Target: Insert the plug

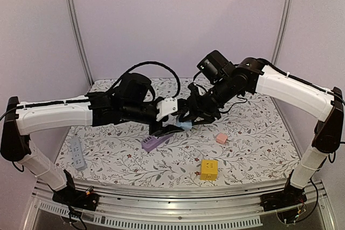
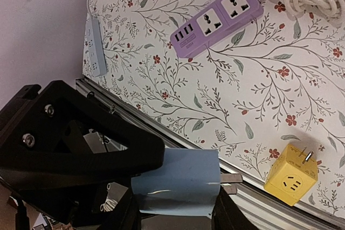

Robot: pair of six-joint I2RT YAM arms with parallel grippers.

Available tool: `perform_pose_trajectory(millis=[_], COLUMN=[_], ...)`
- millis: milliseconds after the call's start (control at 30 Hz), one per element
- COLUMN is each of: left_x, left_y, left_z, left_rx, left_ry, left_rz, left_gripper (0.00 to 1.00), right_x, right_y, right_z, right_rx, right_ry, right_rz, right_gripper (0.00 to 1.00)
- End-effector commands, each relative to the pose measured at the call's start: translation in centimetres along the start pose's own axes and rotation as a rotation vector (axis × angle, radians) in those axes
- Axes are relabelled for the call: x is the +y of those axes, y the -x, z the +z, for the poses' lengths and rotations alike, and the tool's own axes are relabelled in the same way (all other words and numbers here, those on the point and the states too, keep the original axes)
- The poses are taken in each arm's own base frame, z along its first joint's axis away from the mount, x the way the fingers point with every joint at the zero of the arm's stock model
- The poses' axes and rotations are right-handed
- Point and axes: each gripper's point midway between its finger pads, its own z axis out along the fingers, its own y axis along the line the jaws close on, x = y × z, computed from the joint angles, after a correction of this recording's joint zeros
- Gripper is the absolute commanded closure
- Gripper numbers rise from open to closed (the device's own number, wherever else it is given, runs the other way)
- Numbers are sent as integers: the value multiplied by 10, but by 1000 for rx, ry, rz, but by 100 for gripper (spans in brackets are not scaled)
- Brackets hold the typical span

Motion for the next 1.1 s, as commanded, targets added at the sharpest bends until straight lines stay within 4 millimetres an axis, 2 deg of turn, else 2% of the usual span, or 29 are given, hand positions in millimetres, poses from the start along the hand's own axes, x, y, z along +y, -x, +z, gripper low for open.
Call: perform_pose_trajectory(millis=[0,300,367,400,500,533,600,633,833,1067], left_x=[0,4,4,5,5,5,4,3,-1,-7], left_y=[3,-1,-1,-2,-2,-2,-4,-6,-18,-41], left_z=[4,6,5,4,1,0,-2,-3,-16,-33], left_rx=[16,37,40,40,41,43,49,55,84,127], left_ry=[9,35,40,42,49,51,52,51,77,127], left_rz=[19,27,28,27,24,22,15,10,-45,-123], left_gripper=[43,68,73,75,80,84,98,100,100,100], right_x=[12,14,14,15,13,12,12,11,2,-28], right_y=[1,1,0,0,2,3,4,4,5,20], right_z=[-2,-1,-1,-1,-3,-4,-6,-7,-15,-38], right_rx=[-2,3,6,6,-10,-16,-25,-31,-64,-204], right_ry=[34,41,43,44,33,27,24,20,-30,-176], right_rz=[-33,-40,-39,-40,-36,-33,-31,-27,-13,53], right_gripper=[68,67,63,58,32,22,4,2,1,1])
